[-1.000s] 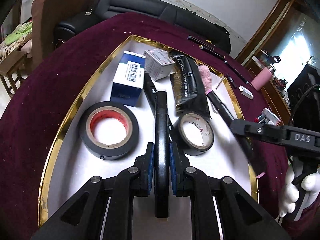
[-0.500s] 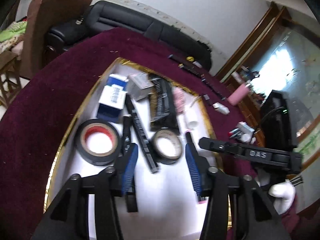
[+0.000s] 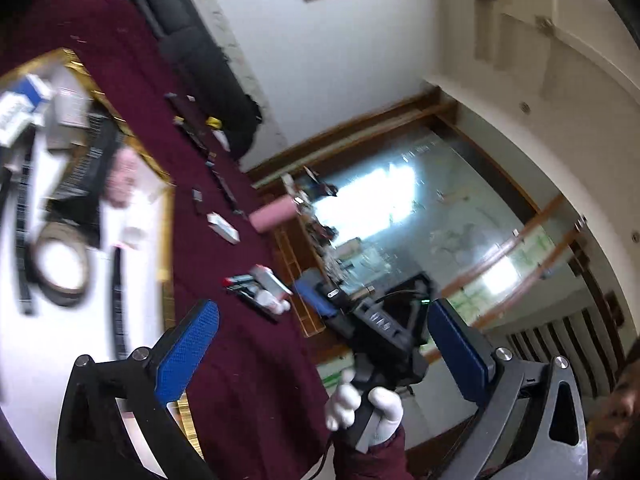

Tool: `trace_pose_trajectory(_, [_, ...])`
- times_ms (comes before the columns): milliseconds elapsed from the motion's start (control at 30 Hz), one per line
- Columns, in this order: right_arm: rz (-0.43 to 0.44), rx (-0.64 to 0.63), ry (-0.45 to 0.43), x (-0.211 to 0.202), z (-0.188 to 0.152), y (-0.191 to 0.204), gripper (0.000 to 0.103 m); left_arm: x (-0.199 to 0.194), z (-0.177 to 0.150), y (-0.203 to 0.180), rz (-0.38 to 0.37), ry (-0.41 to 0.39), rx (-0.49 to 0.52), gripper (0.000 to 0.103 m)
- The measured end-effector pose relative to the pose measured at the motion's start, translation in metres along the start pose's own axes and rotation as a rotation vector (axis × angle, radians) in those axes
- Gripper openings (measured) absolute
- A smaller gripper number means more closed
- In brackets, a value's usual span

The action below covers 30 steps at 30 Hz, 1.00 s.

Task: Organize objects
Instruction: 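Move the left gripper back and grasp the blue-labelled black marker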

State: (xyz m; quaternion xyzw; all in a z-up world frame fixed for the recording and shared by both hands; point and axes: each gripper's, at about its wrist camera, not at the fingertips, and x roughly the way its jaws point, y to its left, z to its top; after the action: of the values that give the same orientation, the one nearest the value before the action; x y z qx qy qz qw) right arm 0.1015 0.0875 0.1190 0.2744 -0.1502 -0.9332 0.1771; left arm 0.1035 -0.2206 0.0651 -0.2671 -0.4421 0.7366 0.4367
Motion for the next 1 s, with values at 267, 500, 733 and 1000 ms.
trace_pose_trajectory(267, [0.207,0.292,-0.017,-0.013,0.023,-0.096,0.103,0.098,-0.007,-0.025,0.124,0.248,0.082,0.101])
trace_pose_trajectory(500, [0.046,0.309,0.03,0.029,0.019,-0.148,0.103,0.166,0.028,-0.034,0.379,0.249,0.194,0.101])
trace_pose_trajectory(733, [0.001,0.289,0.037,0.05,0.044,-0.173,0.103,0.248,0.08,0.026,0.724,0.252,0.214,0.101])
trace_pose_trajectory(1000, [-0.016,0.273,0.034,0.055,0.045,-0.182,0.103,0.307,0.101,0.094,0.974,0.285,0.3,0.085])
